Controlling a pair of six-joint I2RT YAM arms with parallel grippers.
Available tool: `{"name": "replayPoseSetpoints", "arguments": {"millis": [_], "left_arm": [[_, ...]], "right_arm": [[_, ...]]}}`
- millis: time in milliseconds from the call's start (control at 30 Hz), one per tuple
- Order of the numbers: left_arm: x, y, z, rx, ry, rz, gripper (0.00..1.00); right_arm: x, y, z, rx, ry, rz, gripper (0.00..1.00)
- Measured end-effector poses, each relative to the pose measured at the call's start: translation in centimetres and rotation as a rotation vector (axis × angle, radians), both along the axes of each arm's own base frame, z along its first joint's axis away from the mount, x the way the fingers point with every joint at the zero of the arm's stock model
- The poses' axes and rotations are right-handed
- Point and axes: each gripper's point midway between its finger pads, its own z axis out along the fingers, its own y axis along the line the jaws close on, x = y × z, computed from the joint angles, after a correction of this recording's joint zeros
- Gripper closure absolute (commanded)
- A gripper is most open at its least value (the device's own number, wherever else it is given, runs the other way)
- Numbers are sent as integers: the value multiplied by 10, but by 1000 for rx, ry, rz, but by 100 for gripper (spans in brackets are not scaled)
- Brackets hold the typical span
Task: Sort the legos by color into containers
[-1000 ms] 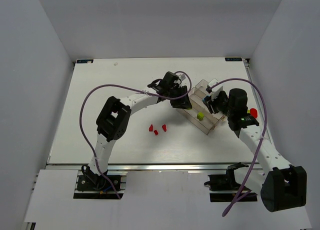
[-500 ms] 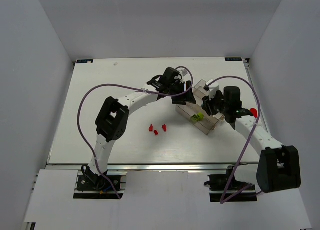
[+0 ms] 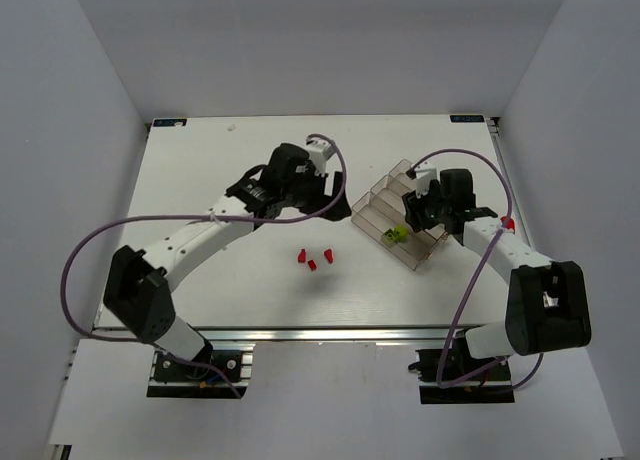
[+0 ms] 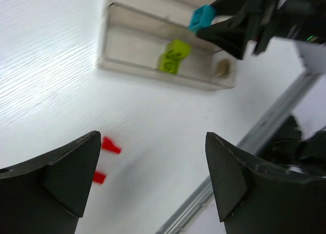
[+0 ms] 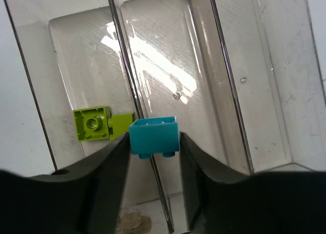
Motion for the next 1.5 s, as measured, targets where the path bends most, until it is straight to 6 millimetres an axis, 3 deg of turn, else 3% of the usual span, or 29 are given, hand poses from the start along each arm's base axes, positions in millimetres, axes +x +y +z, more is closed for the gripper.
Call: {"name": "replayPoseSetpoints", "arguments": {"millis": [133, 300, 367, 400, 433, 467, 500, 533, 600, 667, 733, 767, 800, 867, 900, 1033, 1133, 1167, 1267, 1367, 1467, 1500], "left_arm": [[-16, 38, -23, 103, -15, 56, 5], [-28, 70, -68, 244, 52, 123, 6], [-32, 82, -81, 295, 72, 152, 7], [-33, 87, -86, 317, 78, 166, 14], [-34, 92, -89, 335, 80, 179, 19], [-34, 95, -89, 343, 78, 192, 25], [-33, 99, -89, 355, 70, 203, 43], [-32, 101, -87, 358, 62, 215, 53], [-29, 105, -80, 365, 33, 232, 79], [-26, 111, -73, 357, -3, 256, 83], [-27, 117, -68, 357, -26, 270, 80], [-27, 120, -66, 358, -36, 275, 71], [-27, 123, -65, 360, -43, 277, 47], [-28, 126, -63, 367, -60, 275, 28], [-28, 128, -63, 366, -65, 279, 23], [-34, 135, -60, 365, -83, 279, 19], [-36, 138, -49, 344, -112, 278, 19], [-37, 138, -44, 333, -124, 280, 18], [-39, 139, -30, 300, -157, 279, 17], [-40, 139, -21, 278, -182, 281, 17], [-39, 139, -20, 277, -187, 279, 17], [-39, 139, -20, 278, -186, 279, 17]], "right_arm": [[2, -2, -4, -5, 15, -18, 23], [2, -2, 0, 0, 7, -21, 22], [3, -5, 8, 10, -14, -27, 29], [4, -6, 16, 18, -33, -32, 34], [4, -8, 25, 32, -58, -41, 58], [5, -11, 34, 42, -82, -53, 71], [6, -14, 42, 63, -97, -78, 93], [8, -21, 54, 76, -134, -108, 100], [11, -37, 66, 98, -158, -186, 100], [15, -58, 71, 104, -158, -278, 100], [15, -84, 73, 103, -144, -376, 95], [13, -96, 73, 101, -141, -417, 86], [10, -108, 73, 94, -136, -449, 64], [-1, -130, 72, 72, -120, -493, 36], [-6, -138, 73, 50, -115, -490, 12], [-26, -154, 73, -43, -62, -380, 11], [-28, -161, 79, -107, -26, -252, 12], [-27, -163, 80, -129, -21, -207, 14], [-25, -167, 74, -212, -9, -23, 32], [-33, -168, 56, -285, 12, 192, 35], [-44, -173, 36, -334, 28, 382, 33], [-46, -175, 33, -343, 33, 429, 13]]}}
